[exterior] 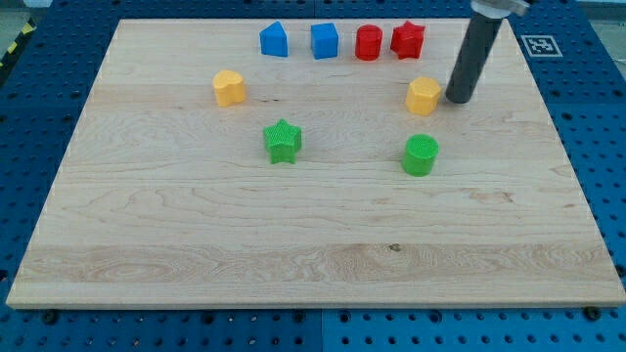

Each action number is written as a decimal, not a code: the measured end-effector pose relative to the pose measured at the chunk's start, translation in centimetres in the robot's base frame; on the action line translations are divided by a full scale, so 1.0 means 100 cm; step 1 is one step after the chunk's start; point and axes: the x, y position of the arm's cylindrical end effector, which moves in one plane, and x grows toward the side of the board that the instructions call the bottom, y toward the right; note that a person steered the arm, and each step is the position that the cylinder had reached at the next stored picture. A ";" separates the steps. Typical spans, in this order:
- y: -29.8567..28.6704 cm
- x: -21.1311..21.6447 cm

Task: Slightly push the hexagon to the left

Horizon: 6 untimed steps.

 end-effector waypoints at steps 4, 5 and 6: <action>-0.107 0.000; -0.097 0.002; -0.095 0.017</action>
